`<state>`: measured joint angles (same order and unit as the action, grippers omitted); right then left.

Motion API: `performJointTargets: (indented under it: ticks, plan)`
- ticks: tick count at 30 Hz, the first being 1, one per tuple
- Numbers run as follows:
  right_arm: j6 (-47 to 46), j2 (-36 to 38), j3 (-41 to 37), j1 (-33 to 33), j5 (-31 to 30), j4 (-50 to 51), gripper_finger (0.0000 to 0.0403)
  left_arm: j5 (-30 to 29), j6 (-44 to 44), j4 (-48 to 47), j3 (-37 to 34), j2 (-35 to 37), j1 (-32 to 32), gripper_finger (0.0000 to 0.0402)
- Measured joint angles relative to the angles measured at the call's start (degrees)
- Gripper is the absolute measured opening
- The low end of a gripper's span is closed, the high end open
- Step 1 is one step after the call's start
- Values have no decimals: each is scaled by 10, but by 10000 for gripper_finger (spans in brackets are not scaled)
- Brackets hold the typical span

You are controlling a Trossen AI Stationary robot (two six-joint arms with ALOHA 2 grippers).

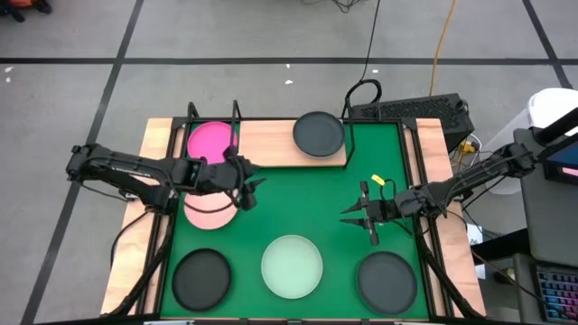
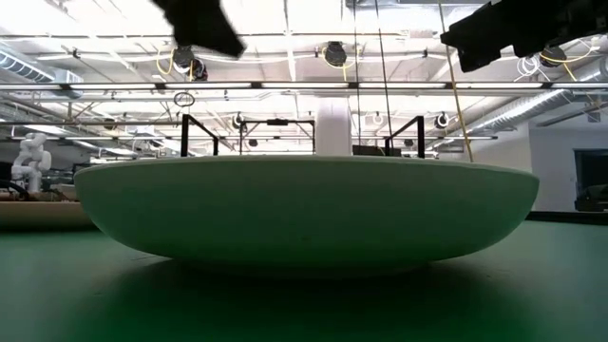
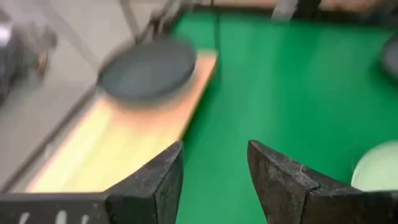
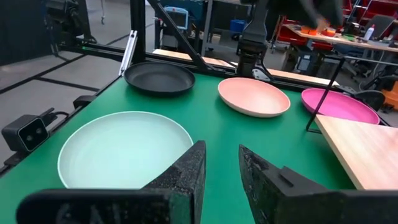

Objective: Place and stack plates onto a shelf
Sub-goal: Stack the pink plate on top of the black plate on the shelf

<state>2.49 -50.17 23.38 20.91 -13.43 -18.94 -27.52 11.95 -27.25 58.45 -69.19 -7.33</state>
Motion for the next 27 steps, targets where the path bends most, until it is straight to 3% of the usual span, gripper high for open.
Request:
performJointTargets:
  ticks: [7, 12, 19, 27]
  plan:
    - [12, 0, 0, 0, 0, -1, 80, -17, 223, -289, 2, -6, -4, 184]
    - [20, 0, 0, 0, 0, -8, 80, -19, 331, -413, 1, -25, 5, 184]
    - [43, 0, 0, 0, 0, -36, 80, -45, 283, -416, -49, -52, 53, 184]
    - [46, 0, 0, -1, 0, -36, 80, -46, 200, -332, -132, -54, 175, 184]
